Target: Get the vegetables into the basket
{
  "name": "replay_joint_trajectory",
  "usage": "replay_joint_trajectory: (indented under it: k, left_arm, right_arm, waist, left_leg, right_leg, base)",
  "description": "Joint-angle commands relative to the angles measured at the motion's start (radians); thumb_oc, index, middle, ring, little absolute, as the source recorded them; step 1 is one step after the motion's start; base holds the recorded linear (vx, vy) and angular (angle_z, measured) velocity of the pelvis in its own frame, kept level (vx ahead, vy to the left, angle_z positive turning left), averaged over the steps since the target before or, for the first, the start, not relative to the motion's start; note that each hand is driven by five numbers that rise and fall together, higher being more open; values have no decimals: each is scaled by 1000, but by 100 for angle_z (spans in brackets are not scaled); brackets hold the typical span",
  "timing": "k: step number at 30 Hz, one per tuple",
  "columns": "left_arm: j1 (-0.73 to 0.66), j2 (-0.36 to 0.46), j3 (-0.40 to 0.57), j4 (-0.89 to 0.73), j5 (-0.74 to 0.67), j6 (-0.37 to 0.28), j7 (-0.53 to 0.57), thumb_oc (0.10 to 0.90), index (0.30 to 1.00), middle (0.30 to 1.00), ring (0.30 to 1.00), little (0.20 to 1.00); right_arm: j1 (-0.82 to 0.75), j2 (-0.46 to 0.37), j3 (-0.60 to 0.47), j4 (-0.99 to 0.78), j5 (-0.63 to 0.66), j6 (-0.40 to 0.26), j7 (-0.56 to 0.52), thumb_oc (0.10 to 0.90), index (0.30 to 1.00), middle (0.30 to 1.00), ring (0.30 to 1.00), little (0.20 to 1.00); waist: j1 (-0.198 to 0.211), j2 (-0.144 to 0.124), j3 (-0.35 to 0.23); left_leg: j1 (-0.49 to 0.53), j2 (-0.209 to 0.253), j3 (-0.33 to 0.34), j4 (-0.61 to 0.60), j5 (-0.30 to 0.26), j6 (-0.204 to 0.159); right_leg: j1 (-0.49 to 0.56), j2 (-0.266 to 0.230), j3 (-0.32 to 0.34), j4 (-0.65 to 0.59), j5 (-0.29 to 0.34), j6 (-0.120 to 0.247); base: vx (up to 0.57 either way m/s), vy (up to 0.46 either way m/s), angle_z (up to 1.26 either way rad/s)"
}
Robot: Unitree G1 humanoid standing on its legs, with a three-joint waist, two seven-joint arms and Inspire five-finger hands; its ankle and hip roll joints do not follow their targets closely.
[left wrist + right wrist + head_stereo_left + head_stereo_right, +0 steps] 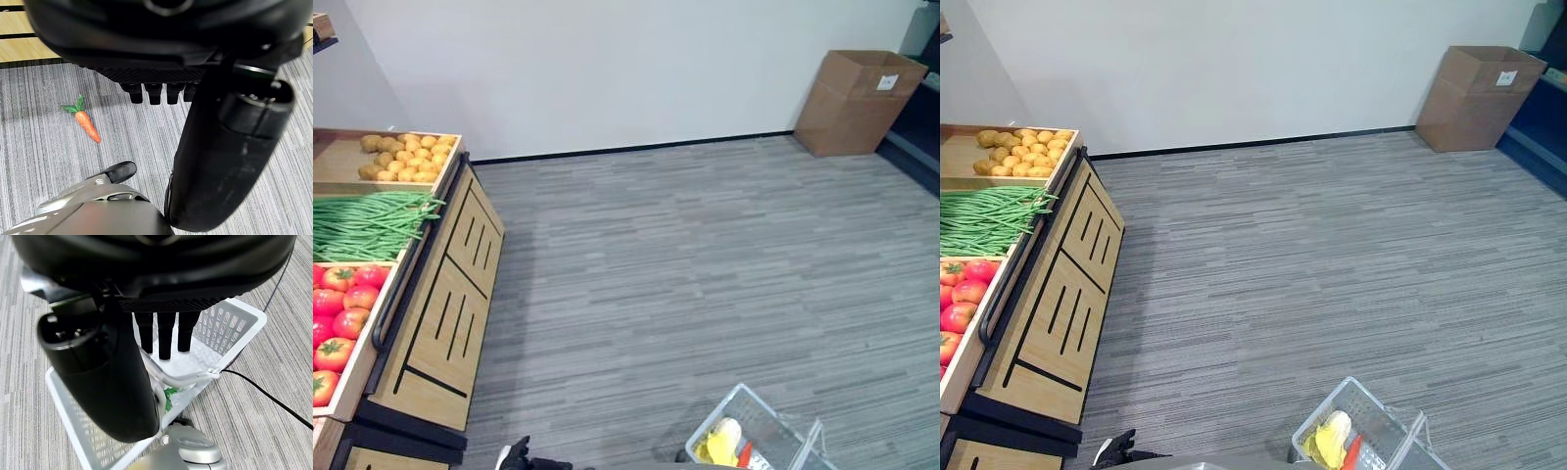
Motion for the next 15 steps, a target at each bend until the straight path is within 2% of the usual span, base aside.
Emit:
replay_joint_trajectory:
  k: [1, 7, 15]
  left_arm:
    - [9, -18, 7, 83, 1, 27, -17, 900, 1000, 1000, 1000, 1000]
    - [7, -17, -10, 79, 9, 31, -43, 900, 1000, 1000, 1000, 1000]
    - [6, -21, -10, 89, -4, 38, -56, 900, 1000, 1000, 1000, 1000]
  right_arm:
    - [-58, -11, 36, 37, -32, -16, 8, 900, 1000, 1000, 1000, 1000]
    - [-54, -4, 63, 70, -54, 8, 64, 900, 1000, 1000, 1000, 1000]
    - [-58, 1, 87, 59, -84, 13, 78, 900, 1000, 1000, 1000, 1000]
  waist:
    - [-13, -25, 8]
    - [-9, -28, 6]
    - [-8, -28, 5]
  left_leg:
    - [-48, 56, -83, -3, 25, -57]
    - [-49, 56, -88, -3, 24, -57]
    - [-48, 54, -88, -3, 22, -55]
  right_leg:
    - [37, -79, -21, 6, -13, 86]
    - [39, -82, -25, 6, -14, 86]
    - [40, -84, -26, 6, -15, 87]
  base:
    - [0, 0, 0]
    - [0, 0, 0]
    - [0, 0, 0]
